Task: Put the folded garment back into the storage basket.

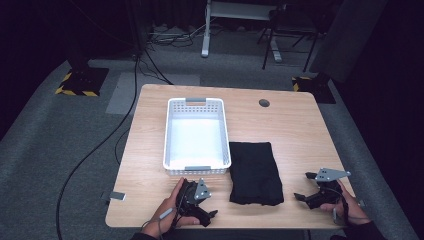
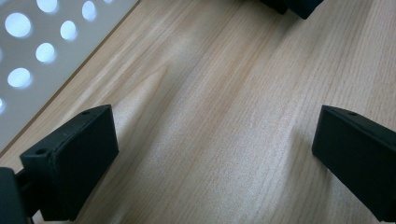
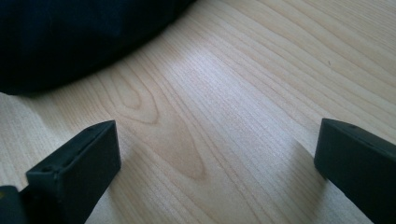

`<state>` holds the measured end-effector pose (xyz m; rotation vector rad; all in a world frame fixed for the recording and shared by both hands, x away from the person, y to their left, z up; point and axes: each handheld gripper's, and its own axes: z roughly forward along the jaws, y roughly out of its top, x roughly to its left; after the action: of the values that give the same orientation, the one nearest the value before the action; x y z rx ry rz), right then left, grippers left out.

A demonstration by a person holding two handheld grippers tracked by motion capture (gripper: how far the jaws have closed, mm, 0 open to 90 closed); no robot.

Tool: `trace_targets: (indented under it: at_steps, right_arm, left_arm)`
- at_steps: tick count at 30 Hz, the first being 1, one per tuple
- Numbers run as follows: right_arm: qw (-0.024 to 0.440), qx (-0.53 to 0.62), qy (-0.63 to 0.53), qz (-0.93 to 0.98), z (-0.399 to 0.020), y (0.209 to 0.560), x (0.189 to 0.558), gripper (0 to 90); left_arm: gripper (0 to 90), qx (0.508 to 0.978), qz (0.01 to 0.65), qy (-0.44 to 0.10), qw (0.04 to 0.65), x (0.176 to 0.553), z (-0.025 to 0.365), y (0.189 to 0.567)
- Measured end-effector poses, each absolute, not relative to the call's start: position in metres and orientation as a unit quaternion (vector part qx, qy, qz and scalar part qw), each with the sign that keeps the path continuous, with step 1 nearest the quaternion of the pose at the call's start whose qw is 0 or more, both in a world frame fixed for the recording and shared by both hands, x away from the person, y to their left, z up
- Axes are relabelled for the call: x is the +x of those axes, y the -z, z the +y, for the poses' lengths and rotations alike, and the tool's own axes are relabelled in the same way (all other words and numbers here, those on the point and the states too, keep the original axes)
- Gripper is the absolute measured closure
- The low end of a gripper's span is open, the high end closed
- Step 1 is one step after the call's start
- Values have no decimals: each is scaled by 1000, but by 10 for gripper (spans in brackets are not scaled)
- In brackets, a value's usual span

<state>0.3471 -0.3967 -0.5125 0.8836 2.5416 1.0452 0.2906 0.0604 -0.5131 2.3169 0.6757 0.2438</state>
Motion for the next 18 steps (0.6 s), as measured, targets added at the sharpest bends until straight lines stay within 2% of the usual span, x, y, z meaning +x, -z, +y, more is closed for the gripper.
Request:
trace_targets:
  at_steps: [18]
  right_arm:
    - [128, 306, -359, 873, -396, 512, 347, 4]
  left_arm:
    - [2, 894, 264, -95, 350, 290, 60, 513]
